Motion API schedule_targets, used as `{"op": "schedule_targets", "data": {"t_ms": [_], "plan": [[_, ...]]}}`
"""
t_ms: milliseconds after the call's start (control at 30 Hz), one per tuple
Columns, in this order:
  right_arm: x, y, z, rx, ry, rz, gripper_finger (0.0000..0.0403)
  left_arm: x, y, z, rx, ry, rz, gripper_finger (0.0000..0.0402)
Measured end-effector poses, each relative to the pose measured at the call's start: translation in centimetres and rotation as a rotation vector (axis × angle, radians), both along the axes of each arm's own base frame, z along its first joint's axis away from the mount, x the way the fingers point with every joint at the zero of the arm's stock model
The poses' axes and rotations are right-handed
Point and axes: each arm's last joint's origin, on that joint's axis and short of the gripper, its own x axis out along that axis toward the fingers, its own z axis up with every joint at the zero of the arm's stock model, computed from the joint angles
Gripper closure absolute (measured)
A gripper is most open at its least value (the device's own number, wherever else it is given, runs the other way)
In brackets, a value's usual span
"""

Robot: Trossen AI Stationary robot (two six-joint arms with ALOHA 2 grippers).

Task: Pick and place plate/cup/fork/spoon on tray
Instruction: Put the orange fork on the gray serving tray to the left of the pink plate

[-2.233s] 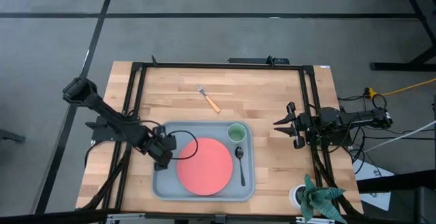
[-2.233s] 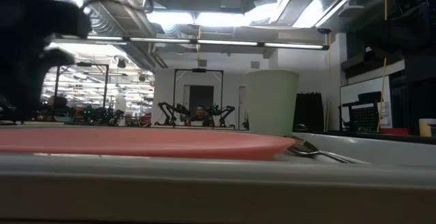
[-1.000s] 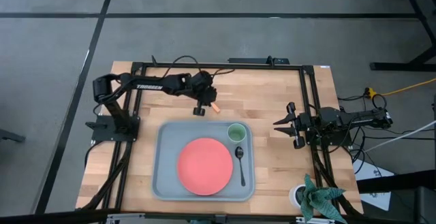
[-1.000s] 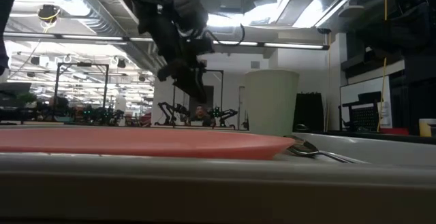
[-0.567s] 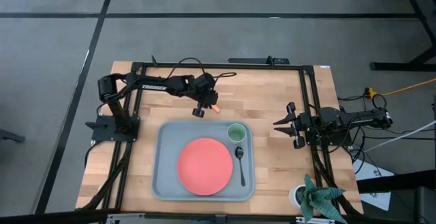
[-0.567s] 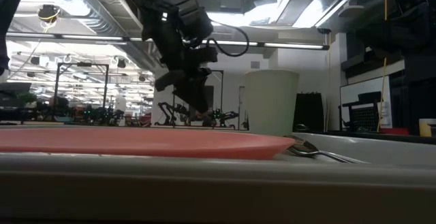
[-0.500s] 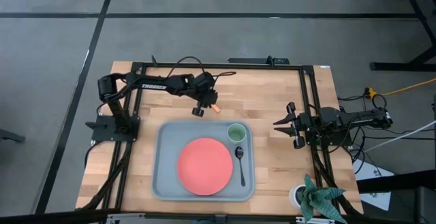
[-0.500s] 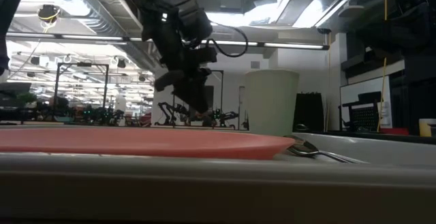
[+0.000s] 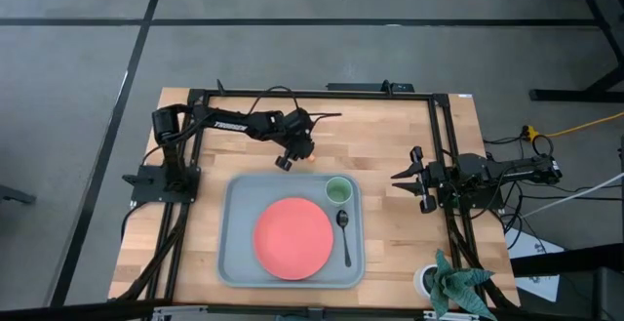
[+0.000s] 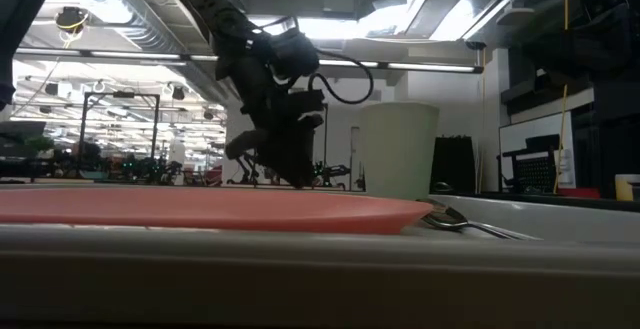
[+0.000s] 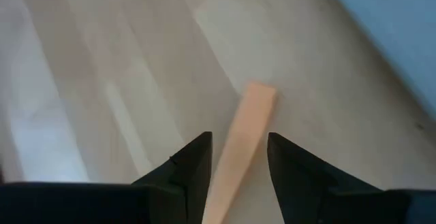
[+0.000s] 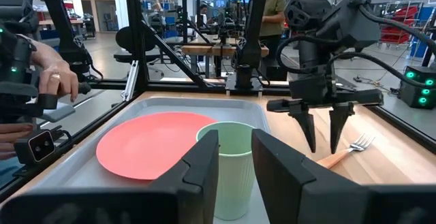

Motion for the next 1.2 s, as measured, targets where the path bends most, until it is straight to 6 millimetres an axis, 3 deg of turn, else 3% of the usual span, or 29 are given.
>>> {"op": "schedule_targets", "data": {"t_ms": [200, 700, 1200], "plan": [[0.0, 0.0, 0.0, 0.001, 0.000, 0.000, 0.0308, -0.2, 0.7, 0.0, 0.001, -0.005, 0.032, 0.0263], [0.0, 0.0, 0.0, 0.001, 0.000, 0.000, 0.0308, 0.3, 0.9, -2.9, -0.046, 0.054, -0.007, 0.0262], [0.0, 0.0, 0.0, 0.001, 0.000, 0.000, 0.0308, -0.5, 0.4, -3.2, -0.057, 0.152, -0.009, 0.0289]]}}
